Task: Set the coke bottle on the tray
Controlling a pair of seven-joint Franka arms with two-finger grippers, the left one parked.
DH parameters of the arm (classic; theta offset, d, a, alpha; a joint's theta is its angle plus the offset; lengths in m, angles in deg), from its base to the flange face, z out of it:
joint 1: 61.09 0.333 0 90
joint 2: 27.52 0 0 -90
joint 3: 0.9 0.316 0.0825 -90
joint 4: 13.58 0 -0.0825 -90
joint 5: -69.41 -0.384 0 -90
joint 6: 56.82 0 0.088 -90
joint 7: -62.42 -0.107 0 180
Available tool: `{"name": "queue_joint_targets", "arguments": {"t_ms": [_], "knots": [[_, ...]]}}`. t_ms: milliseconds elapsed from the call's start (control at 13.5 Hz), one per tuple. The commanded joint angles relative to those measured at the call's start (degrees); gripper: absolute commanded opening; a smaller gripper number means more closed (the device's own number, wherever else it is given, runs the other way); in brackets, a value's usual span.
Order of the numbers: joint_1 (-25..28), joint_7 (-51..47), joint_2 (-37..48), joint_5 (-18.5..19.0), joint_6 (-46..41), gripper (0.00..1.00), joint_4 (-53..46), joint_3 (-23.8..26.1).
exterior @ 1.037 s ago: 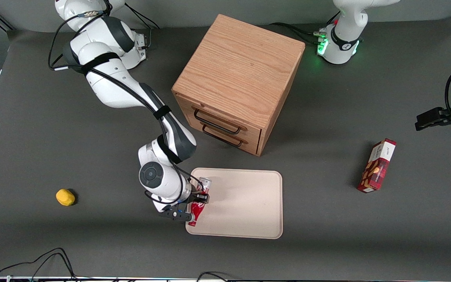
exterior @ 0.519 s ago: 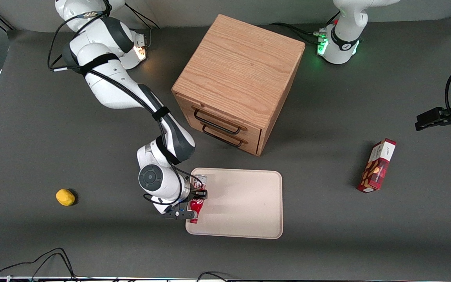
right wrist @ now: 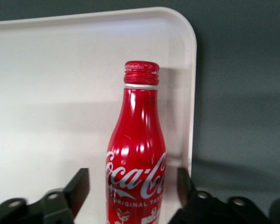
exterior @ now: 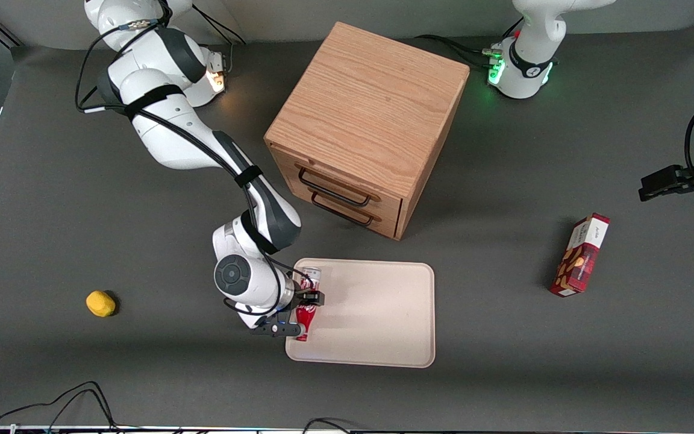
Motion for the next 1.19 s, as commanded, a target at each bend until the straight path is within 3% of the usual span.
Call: {"name": "queue_joint_targets", "arguments": {"t_ms": [0,444,741,815,889,963,1111], "knots": [[-0.69,1.19,-1.0,-1.05,-0.02,1.0,-2.04,0.87],[-1.12,0.67,0.66,-1.14,-1.42,1.0,-2.04,0.87],[-4.37,-0.73,8.82,-1.14,-10.54,1.0,0.75,0.95],[-5.51,-2.74,12.93,-1.06,-11.87,1.0,4.6,0.95],[-9.87,-3.29,32.12,0.08,-15.8,1.0,23.52,0.17],[-15.83,-3.12,44.93,2.7,-22.02,1.0,32.76,0.16],[-15.89,-3.12,44.97,2.73,-22.08,1.0,32.85,0.16]]}}
